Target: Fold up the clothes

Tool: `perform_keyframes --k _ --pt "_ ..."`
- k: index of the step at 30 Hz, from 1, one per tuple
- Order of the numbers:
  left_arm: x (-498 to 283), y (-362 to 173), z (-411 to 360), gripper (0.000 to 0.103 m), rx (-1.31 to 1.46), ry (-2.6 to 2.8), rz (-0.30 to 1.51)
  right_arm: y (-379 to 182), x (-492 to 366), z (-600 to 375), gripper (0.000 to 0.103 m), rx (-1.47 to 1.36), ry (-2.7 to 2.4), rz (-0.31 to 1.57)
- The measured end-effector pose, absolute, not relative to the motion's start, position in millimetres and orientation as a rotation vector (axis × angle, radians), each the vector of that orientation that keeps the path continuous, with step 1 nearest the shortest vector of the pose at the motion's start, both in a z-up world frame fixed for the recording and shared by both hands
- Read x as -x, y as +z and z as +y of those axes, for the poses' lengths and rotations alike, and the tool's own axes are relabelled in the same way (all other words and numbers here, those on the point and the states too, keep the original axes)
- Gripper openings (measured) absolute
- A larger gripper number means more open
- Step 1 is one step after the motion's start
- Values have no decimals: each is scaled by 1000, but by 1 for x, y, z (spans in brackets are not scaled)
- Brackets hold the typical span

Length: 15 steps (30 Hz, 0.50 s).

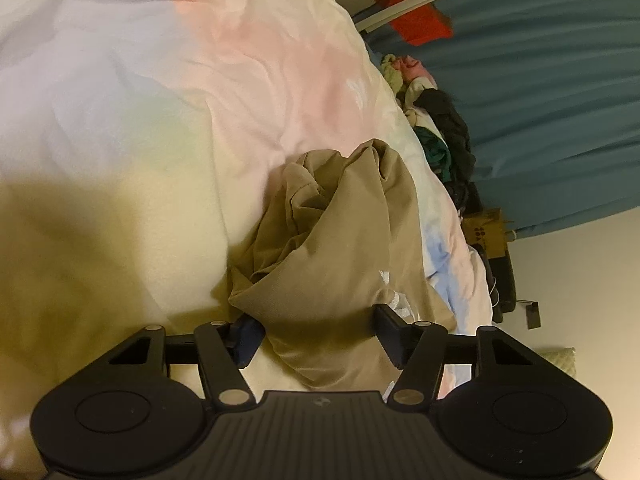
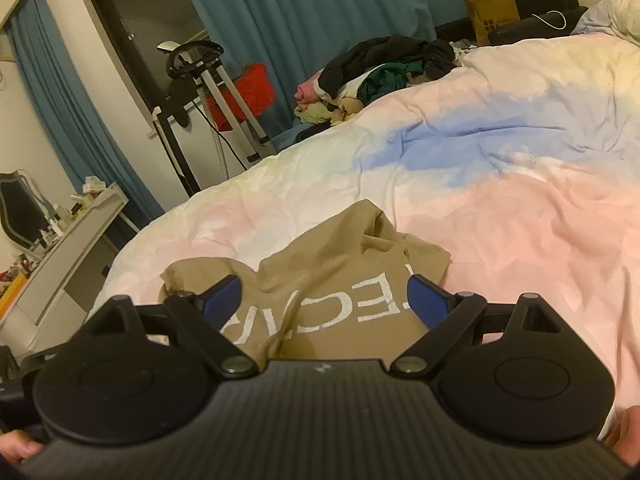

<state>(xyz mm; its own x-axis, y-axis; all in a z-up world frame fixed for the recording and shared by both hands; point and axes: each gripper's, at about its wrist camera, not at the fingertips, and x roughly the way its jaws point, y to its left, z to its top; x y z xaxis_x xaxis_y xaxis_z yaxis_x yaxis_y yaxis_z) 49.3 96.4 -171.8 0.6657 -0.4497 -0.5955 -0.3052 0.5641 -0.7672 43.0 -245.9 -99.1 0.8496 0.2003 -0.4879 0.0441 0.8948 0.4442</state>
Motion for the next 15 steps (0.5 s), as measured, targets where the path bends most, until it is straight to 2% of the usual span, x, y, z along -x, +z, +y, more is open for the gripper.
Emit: perform_keyframes --k 6,9,15 --pt "-56 -184 97 62 1051 -76 905 -102 -44 -246 91 -478 82 576" --pt "-55 -185 96 54 1045 -74 898 -105 -44 -246 91 -534 110 619" --pt "-49 -181 94 36 1039 -71 862 -140 -44 -255 93 -958 318 765"
